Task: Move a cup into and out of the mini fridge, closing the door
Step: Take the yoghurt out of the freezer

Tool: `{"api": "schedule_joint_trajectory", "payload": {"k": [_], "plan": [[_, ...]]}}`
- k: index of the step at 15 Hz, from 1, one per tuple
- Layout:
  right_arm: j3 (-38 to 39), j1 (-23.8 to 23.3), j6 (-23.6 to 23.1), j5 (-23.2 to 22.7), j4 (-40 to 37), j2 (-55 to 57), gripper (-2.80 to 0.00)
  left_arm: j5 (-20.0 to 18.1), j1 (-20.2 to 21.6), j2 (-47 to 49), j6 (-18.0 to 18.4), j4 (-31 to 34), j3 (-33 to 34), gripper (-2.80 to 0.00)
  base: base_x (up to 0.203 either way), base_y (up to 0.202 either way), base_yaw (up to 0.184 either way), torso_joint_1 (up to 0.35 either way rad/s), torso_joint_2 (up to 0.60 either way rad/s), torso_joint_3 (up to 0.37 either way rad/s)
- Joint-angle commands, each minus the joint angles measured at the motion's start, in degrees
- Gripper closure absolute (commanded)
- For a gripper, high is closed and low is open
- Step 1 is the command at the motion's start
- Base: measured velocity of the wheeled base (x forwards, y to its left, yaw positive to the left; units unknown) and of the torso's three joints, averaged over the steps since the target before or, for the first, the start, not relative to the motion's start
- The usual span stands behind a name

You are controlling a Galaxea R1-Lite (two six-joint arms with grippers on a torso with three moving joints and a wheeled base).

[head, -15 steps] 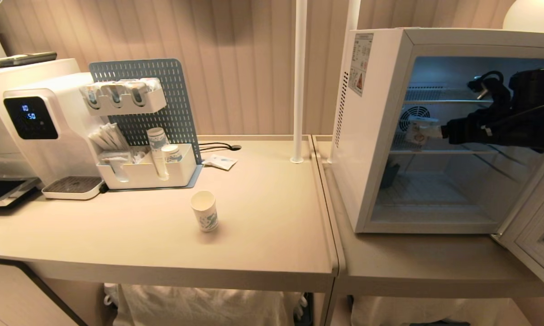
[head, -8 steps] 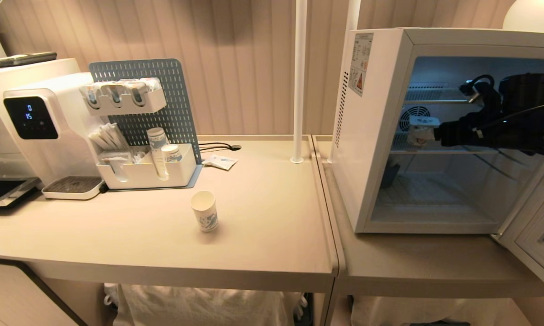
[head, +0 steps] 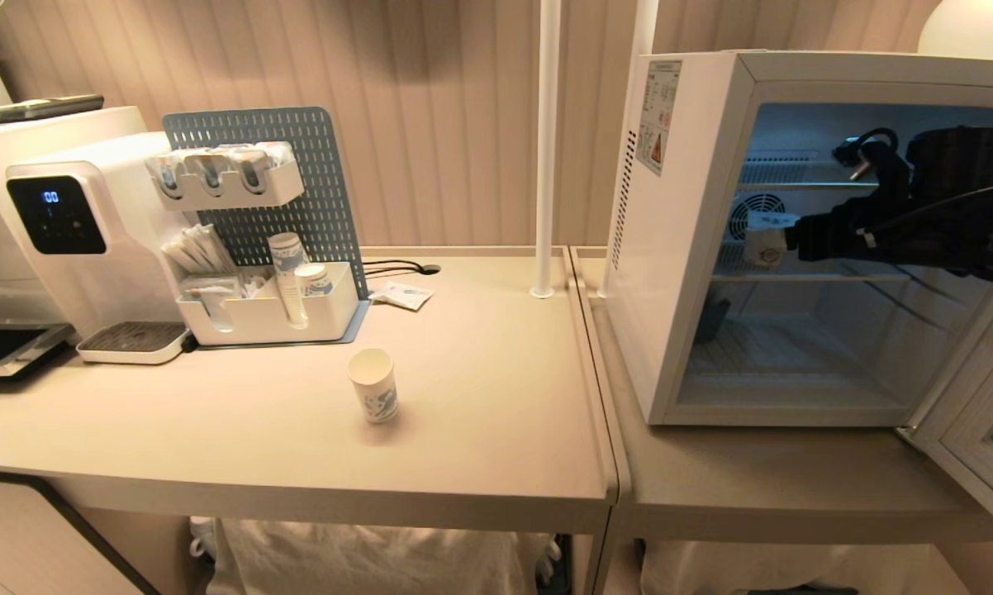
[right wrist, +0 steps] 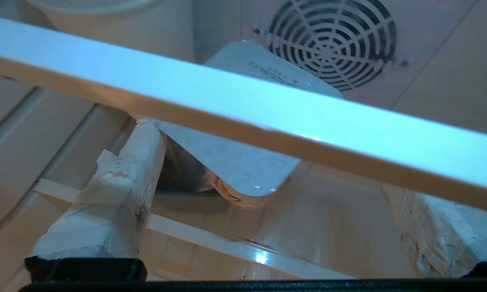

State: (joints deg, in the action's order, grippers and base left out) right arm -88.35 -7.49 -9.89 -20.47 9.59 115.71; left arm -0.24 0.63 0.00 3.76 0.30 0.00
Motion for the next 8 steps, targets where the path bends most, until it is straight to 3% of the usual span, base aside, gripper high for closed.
{"api": "schedule_joint_trajectory", "payload": {"k": [1,5,6,8], "plan": [[-0.1,0.1,0.0,-0.2,0.2,-0.5,-2.8,0.0,0.1,0.0,0.0,0.0,0.0,0.0,0.0,0.0,0.0,0.0,0.0,0.0],[0.2,0.1,0.0,-0.4,0.5,-0.2,-2.8,0.0,0.1,0.0,0.0,0.0,0.0,0.0,0.0,0.0,0.0,0.0,0.0,0.0],[0.2,0.1,0.2,-0.4,1.5,-0.1,0.0,0.0,0.1,0.0,0.0,0.0,0.0,0.0,0.0,0.0,0.0,0.0,0.0,0.0],[0.5,0.1,0.1,0.0,1.6,0.2,0.0,0.0,0.1,0.0,0.0,0.0,0.0,0.0,0.0,0.0,0.0,0.0,0.0,0.0]]}}
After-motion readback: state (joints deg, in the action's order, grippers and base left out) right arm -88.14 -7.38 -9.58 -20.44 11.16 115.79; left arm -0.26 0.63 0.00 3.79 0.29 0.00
